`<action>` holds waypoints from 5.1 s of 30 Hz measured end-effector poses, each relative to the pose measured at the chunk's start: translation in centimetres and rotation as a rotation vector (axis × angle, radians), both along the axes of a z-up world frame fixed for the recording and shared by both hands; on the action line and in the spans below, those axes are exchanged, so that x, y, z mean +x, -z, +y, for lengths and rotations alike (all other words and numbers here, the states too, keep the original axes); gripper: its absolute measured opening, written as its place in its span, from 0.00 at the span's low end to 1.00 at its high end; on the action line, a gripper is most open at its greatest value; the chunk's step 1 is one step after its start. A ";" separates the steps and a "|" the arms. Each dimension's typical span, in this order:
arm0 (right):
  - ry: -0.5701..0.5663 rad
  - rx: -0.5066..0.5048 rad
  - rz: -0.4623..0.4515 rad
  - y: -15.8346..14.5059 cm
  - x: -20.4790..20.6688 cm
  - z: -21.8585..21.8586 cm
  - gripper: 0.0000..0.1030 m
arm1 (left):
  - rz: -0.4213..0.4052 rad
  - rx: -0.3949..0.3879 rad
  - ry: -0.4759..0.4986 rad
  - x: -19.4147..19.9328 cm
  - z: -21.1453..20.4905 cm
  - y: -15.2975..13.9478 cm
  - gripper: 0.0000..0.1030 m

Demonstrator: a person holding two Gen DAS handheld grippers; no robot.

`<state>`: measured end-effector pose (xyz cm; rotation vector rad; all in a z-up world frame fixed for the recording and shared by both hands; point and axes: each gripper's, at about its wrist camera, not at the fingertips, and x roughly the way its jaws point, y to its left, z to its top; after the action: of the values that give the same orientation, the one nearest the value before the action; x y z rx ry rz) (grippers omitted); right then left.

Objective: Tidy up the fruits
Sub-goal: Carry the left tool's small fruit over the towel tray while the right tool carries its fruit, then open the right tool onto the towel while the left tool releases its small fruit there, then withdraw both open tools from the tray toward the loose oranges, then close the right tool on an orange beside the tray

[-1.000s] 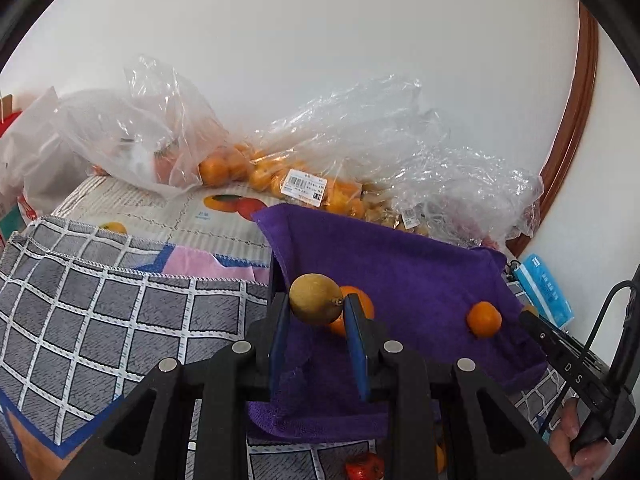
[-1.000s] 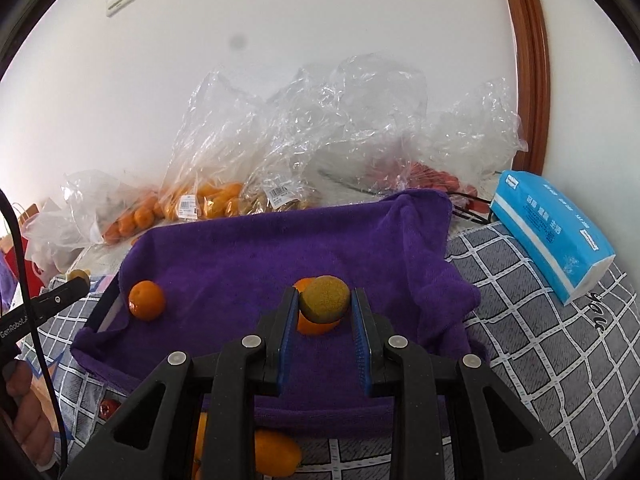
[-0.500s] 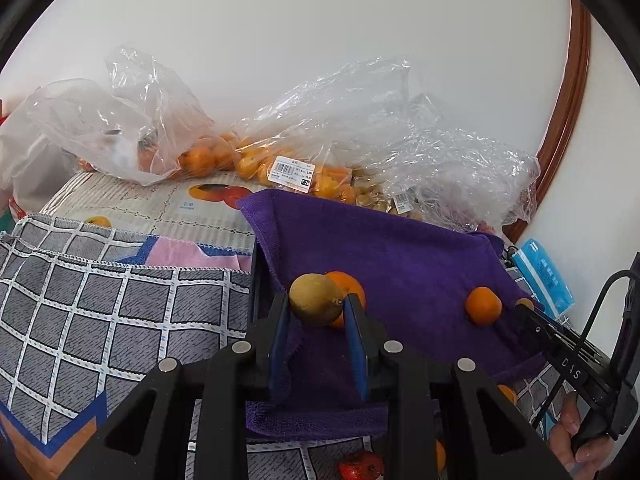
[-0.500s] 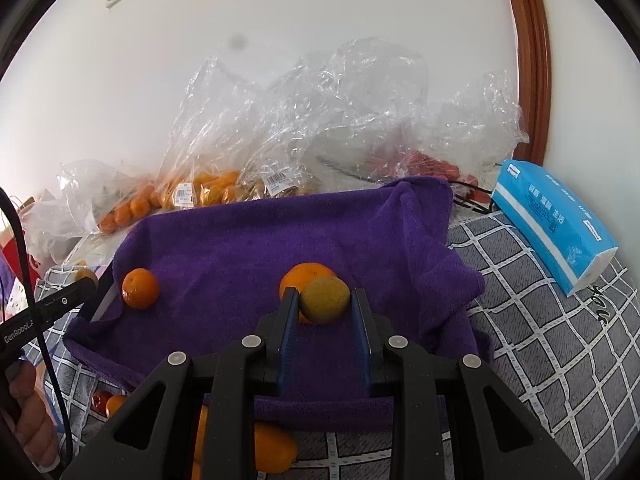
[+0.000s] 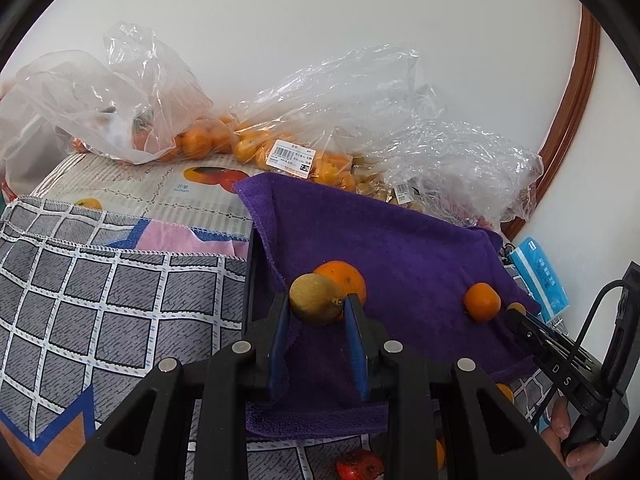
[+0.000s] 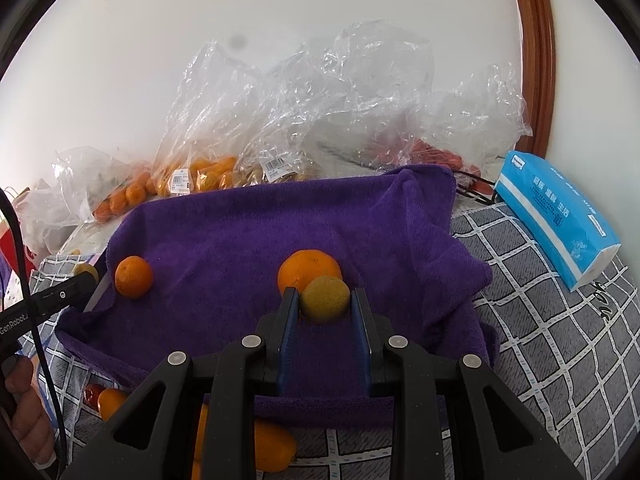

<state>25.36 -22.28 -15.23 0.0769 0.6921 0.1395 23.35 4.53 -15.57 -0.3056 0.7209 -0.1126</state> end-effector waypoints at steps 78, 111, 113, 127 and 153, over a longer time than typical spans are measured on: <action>0.036 -0.032 -0.018 -1.8 -1.7 0.4 0.53 | -0.053 0.011 0.004 -0.6 -0.4 -0.4 0.37; 0.063 -0.025 0.058 -2.0 -9.7 1.6 0.53 | 0.087 0.073 0.028 -9.3 2.5 -1.1 0.49; 0.058 -0.031 0.059 -1.8 -9.9 2.0 0.53 | 0.103 0.080 0.019 -9.4 2.7 -0.1 0.49; 0.041 -0.029 0.073 -0.8 -10.3 2.9 0.50 | 0.146 0.116 -0.032 -9.1 3.2 2.2 0.48; -0.096 -0.050 0.140 1.9 -9.6 5.4 0.30 | 0.135 0.073 -0.009 -9.2 3.2 2.2 0.49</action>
<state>15.73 -16.87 -17.18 0.0050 0.8388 0.2099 14.19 7.75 -17.77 -0.2484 0.8551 -0.0574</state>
